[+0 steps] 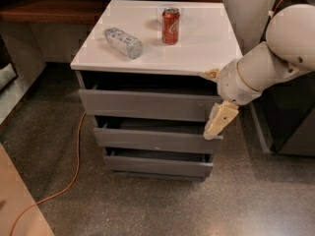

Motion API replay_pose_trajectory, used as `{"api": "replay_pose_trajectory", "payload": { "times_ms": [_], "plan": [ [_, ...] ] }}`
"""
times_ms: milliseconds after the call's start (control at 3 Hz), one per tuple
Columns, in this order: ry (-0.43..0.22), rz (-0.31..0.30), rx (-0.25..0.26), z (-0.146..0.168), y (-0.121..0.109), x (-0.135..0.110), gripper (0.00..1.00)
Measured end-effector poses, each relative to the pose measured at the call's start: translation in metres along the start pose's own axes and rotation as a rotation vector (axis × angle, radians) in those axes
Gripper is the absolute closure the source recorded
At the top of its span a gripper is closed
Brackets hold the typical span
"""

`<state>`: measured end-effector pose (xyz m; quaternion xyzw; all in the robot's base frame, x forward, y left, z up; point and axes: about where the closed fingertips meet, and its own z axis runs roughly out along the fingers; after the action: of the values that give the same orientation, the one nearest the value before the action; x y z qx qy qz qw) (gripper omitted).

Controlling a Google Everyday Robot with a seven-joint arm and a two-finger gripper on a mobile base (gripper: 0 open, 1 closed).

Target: Place coke can into top drawer

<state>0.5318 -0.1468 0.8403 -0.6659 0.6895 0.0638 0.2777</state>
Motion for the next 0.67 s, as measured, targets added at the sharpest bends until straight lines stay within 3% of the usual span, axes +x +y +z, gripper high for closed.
{"api": "replay_pose_trajectory", "payload": {
  "times_ms": [667],
  "plan": [
    [-0.05, -0.102, -0.089, 0.054, -0.018, -0.002, 0.0]
  ]
}}
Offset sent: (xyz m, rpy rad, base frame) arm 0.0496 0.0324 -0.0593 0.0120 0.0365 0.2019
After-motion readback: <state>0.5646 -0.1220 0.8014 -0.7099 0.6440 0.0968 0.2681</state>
